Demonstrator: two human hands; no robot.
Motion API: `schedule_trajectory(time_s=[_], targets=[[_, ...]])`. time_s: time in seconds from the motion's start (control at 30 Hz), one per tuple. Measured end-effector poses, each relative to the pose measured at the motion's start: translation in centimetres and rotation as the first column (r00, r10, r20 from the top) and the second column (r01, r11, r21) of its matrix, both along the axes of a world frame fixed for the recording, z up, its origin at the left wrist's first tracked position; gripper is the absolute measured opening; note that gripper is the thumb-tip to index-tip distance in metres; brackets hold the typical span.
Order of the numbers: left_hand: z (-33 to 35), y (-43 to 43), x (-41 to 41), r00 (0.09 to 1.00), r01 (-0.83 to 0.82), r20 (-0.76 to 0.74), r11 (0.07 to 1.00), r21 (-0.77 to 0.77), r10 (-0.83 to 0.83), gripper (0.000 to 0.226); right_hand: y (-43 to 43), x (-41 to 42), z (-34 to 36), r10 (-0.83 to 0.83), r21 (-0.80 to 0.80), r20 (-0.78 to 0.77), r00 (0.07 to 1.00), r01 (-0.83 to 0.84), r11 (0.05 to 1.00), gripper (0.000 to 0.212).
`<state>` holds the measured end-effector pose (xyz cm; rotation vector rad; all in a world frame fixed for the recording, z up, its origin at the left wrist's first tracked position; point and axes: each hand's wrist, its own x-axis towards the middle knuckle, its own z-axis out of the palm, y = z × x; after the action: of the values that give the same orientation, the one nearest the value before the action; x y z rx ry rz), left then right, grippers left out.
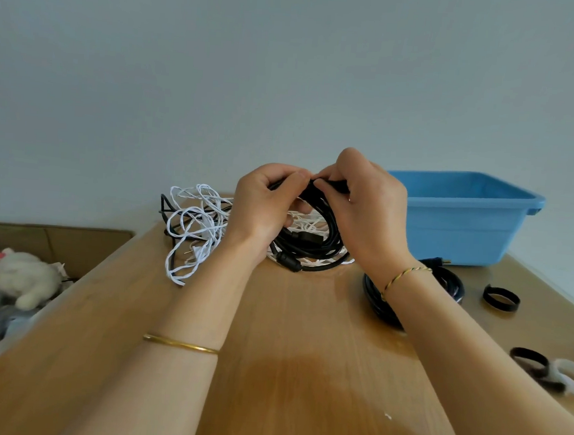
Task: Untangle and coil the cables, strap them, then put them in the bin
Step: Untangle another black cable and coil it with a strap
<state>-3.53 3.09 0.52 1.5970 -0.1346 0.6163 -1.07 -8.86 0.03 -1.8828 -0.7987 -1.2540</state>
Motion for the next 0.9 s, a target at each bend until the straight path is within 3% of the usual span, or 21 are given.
schedule_trajectory(time_s=[0.17,0.43,0.9], targets=[[0.1,-0.3,-0.3,1.0,0.009,0.01,1.0,0.022,-0.01,0.015,-0.1,-0.5,0.3,0.07,0.071,-0.189,0.979,-0.058,0.996,0.016],[0.2,-0.3,-0.6,0.999,0.026,0.043,1.0,0.002,-0.027,0.011,-1.5,-0.1,1.9,0.271,0.198,-0.456,0.848,-0.2,0.96,0.025],[0.2,-0.5,-0.9,0.996,0.091,-0.002,0.996,0.024,-0.091,0.01,-1.9,0.7,1.4,0.452,0.358,-0.506,0.735,-0.298,0.885,0.015]])
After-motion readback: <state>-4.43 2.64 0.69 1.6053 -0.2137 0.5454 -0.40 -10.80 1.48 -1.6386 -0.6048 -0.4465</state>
